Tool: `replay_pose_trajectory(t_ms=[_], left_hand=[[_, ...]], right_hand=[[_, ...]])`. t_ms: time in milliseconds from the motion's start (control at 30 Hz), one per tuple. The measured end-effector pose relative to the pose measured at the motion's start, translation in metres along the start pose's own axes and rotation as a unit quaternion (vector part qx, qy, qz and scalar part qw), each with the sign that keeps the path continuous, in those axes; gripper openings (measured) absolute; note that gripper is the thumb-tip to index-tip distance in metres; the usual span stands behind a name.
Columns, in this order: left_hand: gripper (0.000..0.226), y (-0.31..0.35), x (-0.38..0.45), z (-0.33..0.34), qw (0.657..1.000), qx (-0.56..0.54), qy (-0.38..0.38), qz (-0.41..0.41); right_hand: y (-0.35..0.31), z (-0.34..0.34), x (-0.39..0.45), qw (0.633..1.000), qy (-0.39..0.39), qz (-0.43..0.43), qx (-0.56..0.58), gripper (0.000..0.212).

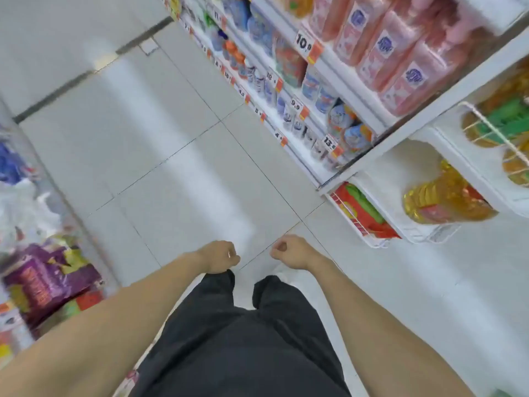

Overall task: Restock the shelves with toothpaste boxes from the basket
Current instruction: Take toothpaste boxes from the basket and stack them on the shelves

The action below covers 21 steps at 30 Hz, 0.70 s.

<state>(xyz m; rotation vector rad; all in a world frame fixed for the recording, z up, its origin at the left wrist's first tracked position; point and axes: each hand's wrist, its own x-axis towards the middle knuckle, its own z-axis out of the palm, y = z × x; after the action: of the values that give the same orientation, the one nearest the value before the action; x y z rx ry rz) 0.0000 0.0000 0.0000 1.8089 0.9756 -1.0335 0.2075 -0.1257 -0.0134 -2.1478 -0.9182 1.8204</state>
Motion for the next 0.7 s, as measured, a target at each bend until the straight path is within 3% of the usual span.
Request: replay_pose_trajectory(t_ms=[133, 333, 700], left_hand=[[0.035, -0.043, -0.013, -0.021, 0.995, -0.061, 0.044, -0.059], [0.036, -0.101, -0.016, -0.061, 0.978, -0.161, 0.107, -0.074], [0.035, -0.201, -0.001, -0.22, 0.953, -0.266, 0.144, -0.033]], right_hand=[[-0.045, -0.002, 0.026, 0.996, -0.024, -0.027, -0.084, 0.024], [-0.159, -0.011, 0.071, 0.978, -0.041, -0.077, -0.191, 0.03], [-0.367, -0.011, 0.15, 0.971, -0.04, -0.077, -0.223, 0.037]])
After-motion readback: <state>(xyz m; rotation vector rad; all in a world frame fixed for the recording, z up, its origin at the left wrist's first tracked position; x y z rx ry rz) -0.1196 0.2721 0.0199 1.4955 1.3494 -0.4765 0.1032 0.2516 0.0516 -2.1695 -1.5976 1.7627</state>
